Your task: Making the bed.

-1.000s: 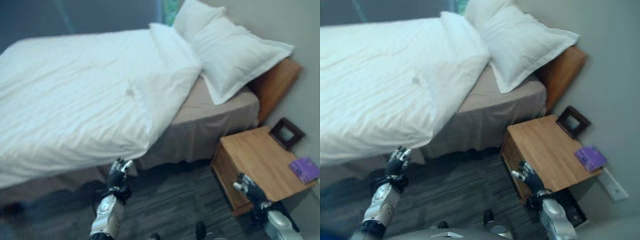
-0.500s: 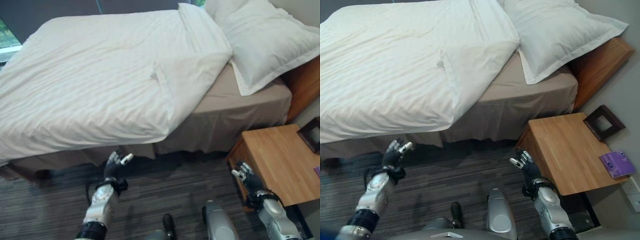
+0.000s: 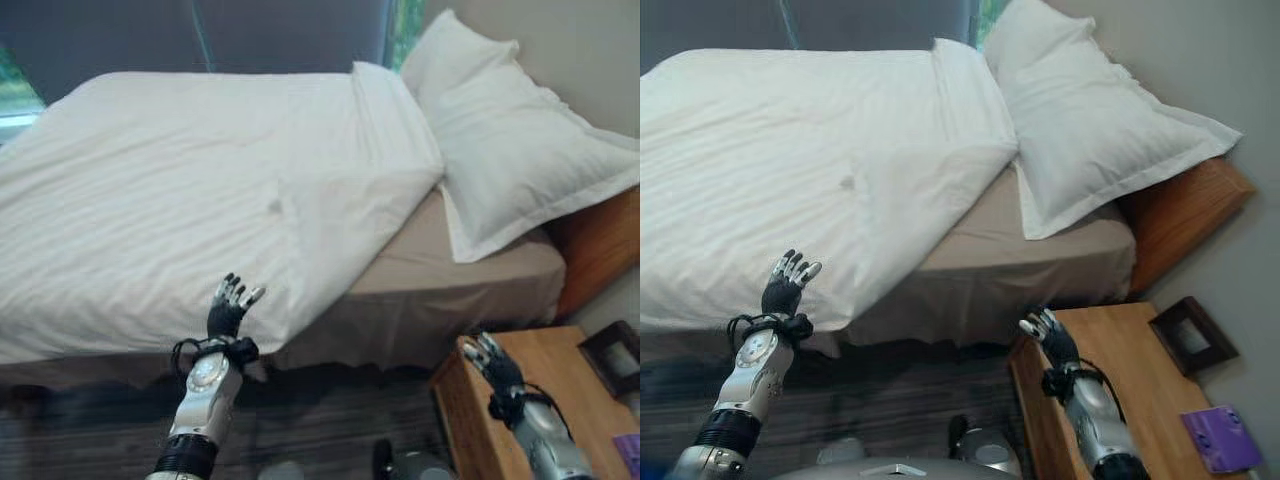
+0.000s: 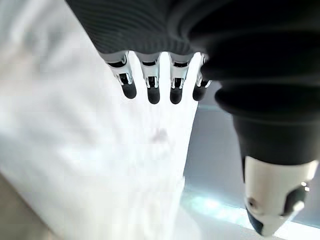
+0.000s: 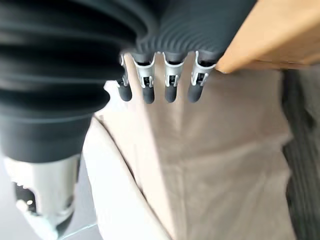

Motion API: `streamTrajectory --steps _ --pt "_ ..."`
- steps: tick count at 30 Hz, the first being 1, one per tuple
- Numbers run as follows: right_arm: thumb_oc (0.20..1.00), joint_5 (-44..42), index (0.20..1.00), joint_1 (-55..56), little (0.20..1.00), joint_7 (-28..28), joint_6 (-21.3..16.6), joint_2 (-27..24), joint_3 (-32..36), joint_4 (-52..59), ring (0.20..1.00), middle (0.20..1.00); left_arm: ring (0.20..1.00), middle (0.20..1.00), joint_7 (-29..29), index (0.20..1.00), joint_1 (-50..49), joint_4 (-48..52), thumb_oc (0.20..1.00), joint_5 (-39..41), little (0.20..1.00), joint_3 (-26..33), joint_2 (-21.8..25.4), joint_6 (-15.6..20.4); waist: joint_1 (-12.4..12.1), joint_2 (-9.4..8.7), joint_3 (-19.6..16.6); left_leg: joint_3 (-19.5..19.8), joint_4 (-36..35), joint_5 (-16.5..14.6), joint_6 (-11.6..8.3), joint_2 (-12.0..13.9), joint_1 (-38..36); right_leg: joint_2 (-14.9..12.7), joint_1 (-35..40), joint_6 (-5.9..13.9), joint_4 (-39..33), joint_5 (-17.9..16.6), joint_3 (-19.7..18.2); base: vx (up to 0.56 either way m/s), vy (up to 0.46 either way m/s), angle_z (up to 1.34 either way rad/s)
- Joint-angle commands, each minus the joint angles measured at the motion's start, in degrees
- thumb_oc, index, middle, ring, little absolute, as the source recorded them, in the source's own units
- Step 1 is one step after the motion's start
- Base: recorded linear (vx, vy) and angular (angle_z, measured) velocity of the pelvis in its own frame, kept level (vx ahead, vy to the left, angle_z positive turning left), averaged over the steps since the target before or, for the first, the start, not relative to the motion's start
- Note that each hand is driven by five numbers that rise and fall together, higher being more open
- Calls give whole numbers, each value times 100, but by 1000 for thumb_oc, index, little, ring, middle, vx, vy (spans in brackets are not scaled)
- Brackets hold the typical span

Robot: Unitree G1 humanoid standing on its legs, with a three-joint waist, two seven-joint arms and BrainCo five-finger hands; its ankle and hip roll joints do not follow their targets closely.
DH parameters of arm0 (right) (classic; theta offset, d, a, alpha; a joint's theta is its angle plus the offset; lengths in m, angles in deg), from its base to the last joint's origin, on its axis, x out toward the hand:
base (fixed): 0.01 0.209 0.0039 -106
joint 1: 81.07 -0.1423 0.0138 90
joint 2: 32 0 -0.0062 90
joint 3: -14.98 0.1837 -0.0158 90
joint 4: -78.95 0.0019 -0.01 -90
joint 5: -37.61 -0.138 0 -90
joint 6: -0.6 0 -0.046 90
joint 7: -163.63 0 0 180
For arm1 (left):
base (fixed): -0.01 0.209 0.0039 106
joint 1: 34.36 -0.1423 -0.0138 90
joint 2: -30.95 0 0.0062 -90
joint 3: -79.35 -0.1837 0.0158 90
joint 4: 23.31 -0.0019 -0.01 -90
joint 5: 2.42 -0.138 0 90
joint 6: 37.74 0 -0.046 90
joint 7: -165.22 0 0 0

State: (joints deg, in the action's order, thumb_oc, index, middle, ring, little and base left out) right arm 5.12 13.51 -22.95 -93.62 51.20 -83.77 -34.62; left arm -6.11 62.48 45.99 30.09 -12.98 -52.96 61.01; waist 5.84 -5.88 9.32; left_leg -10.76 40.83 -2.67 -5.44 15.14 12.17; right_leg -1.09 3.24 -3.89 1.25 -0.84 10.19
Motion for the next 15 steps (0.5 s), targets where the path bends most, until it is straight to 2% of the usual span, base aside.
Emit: streamTrajectory --steps 1,2,3,4,6,7,8,11,12,14,15 --pt "1000 -140 1000 57 1000 -176 -256 -443 283 531 1000 1000 1000 1000 -17 1000 518 40 1000 -366 1000 364 533 466 44 235 311 -260 -2092 972 -60 -421 -740 -496 291 648 -625 -396 -282 402 158 -13" --pt "1000 -82 1000 114 1000 -230 -258 -448 286 520 1000 1000 1000 1000 -29 1000 433 31 1000 -304 1000 459 542 481 -15 296 308 -186 -2682 939 -42 -591 -743 -462 320 687 -625 -360 -348 208 103 -13" --pt "1000 -82 1000 114 1000 -230 -258 -447 285 521 1000 1000 1000 1000 -30 1000 431 32 1000 -303 1000 460 543 481 -17 286 298 -198 -2730 972 -36 -608 -756 -475 307 689 -625 -366 -353 353 135 -33" --pt "1000 180 1000 251 1000 -392 -218 -461 269 405 1000 1000 1000 1000 56 1000 210 48 1000 -351 1000 750 704 524 -154 390 259 66 -3621 978 -33 -820 -930 -417 476 775 -625 -301 -445 318 110 -52" --pt "1000 252 1000 244 1000 -392 -182 -463 249 341 1000 1000 1000 1000 49 1000 221 82 1000 -332 1000 848 777 553 -169 392 225 140 -3679 936 -46 -864 -1024 -415 497 787 -625 -249 -495 279 100 -75" --pt "1000 160 1000 348 1000 -407 -195 -386 356 337 1000 1000 1000 1000 92 1000 330 171 1000 -359 1000 1036 847 633 -71 494 138 65 -4182 1006 -33 -890 -1389 -330 485 797 -625 -212 -512 237 106 -74" --pt "1000 86 1000 422 1000 -459 -191 -362 389 365 1000 1000 1000 1000 150 1000 463 67 1000 -406 1000 1050 939 646 -20 520 80 58 -4425 998 5 -932 -1549 -329 472 813 -625 -172 -554 291 145 -57" --pt "1000 67 1000 568 1000 -526 -196 -310 380 416 1000 1000 1000 1000 270 1000 764 -213 1000 -562 1000 926 1093 663 80 570 14 -4 -4583 973 34 -982 -1687 -358 424 851 -625 -130 -600 95 98 -2" --pt "1000 149 1000 583 1000 -582 -183 -315 239 358 1000 1000 1000 1000 427 1000 1174 -563 1000 -998 1000 761 1484 570 190 602 8 -59 -4583 910 57 -1020 -1678 -382 313 885 -625 -132 -704 34 96 21" --pt "1000 172 1000 571 1000 -602 -177 -355 181 367 1000 1000 1000 1000 437 1000 1409 -843 1000 -1173 1000 659 1784 515 252 606 -7 -134 -4583 867 73 -1016 -1688 -394 226 921 -625 -168 -778 45 84 1" --pt "1000 172 1000 568 1000 -602 -177 -350 183 367 1000 1000 1000 1000 434 1000 1424 -858 1000 -1170 1000 651 1791 522 243 603 -8 -141 -4583 865 73 -1016 -1686 -394 221 922 -625 -169 -785 56 71 -22"
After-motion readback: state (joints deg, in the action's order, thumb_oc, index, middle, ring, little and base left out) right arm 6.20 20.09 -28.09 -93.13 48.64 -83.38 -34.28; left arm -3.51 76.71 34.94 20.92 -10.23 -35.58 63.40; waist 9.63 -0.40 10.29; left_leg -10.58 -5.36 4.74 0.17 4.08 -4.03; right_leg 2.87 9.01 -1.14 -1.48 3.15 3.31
